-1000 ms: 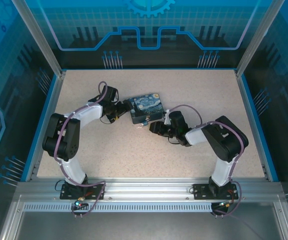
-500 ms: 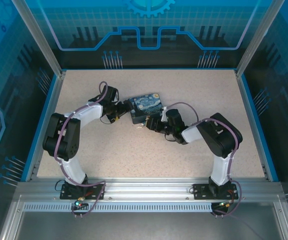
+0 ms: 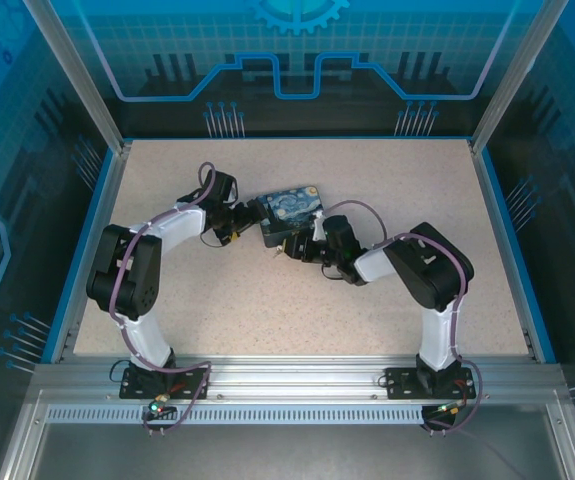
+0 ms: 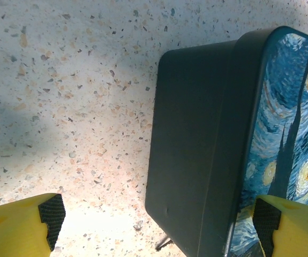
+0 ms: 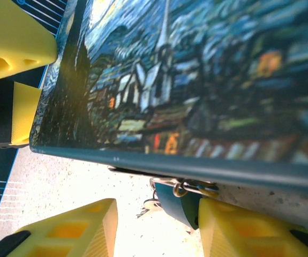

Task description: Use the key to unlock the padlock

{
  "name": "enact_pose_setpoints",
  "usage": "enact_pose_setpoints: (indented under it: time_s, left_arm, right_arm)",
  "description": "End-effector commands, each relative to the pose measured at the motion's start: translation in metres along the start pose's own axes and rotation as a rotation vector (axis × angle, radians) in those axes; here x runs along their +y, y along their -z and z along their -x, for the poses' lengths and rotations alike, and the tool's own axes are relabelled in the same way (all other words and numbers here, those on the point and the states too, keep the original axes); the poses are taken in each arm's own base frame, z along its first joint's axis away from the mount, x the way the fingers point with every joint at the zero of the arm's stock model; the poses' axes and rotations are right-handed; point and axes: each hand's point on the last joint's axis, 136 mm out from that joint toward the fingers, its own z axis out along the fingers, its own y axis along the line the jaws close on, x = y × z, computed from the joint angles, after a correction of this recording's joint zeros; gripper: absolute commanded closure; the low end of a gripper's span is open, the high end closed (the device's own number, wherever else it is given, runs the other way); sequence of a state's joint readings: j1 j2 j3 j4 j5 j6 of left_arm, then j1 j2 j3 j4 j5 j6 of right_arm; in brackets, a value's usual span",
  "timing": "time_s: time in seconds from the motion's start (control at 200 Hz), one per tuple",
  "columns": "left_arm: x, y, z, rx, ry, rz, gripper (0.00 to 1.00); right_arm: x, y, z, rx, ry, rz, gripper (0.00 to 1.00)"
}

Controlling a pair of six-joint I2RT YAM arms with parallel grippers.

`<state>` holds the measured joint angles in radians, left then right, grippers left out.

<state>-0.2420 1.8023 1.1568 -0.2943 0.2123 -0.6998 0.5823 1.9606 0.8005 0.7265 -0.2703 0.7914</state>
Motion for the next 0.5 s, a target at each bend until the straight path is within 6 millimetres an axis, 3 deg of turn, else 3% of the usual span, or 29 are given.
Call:
enact_pose_setpoints:
  time_s: [0.0,0.21,0.495]
  left_arm:
    - [-0.003,0.000,-0.004,0.033,0.002,-0.024,0.08]
    - [-0.002,-0.003,-0.009,0.040,0.025,-0.039,0.08]
    - [-0.002,-0.005,-0.012,0.049,0.045,-0.063,0.08]
  right_arm:
    - [-0.010,-0.003,-0.026,0.072,-0.007,-0.017,0.58]
    - [-0.018,0.004,-0.026,0.040,-0.036,-0.052,0.64]
    - [-0.025,0.024,-0.018,-0.033,-0.086,-0.135,0.49]
